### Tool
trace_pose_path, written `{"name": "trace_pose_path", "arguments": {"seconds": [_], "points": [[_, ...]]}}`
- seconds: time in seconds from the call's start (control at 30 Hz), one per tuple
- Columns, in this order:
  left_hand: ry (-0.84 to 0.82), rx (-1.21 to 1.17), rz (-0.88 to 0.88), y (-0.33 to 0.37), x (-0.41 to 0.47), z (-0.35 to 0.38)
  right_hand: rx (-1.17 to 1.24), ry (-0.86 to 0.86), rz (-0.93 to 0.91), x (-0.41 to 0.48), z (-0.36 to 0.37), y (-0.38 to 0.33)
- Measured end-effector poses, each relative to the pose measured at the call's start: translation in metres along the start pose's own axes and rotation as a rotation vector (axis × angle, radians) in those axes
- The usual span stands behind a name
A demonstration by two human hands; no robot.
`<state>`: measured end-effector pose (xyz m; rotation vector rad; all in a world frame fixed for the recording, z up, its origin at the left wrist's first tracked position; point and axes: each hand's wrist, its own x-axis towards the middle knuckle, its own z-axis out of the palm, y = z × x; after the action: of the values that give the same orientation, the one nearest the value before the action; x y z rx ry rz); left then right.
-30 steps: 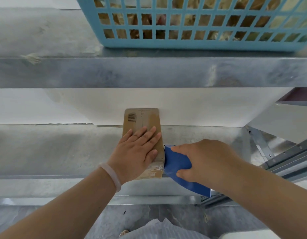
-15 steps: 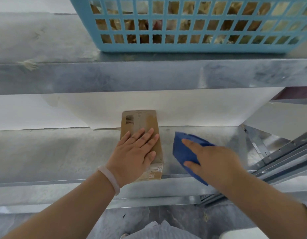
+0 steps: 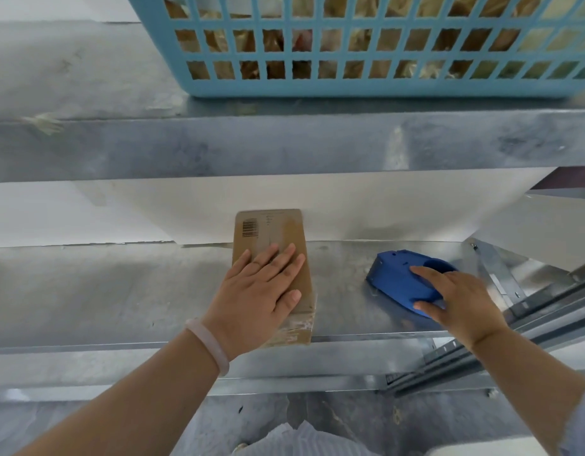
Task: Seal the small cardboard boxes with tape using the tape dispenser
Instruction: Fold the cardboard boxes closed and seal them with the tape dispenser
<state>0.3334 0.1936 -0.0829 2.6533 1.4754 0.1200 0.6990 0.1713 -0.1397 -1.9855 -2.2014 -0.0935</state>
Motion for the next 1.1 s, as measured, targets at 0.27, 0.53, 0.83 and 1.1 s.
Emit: {"name": "trace_pose_path", "arguments": {"seconds": [0.27, 0.53, 0.83, 1.1], "points": [[0.264, -0.742, -0.141, -0.006, -0.007, -0.015, 0.338, 0.285, 0.116, -0.008, -0.020, -0.064], [0.279, -0.380, -0.045, -0.021, -0.031, 0.003, 0.679, -0.174, -0.144, 0.001, -0.036, -0.192], [0.350, -0.440, 0.012, -0.035, -0.034, 0.031, 0.734, -0.044, -0.272, 0.008, 0.006, -0.192], [0.355, -0.560, 0.013, -0.039, -0.043, 0.034, 0.765, -0.099, -0.250, 0.005, -0.002, -0.193]]}}
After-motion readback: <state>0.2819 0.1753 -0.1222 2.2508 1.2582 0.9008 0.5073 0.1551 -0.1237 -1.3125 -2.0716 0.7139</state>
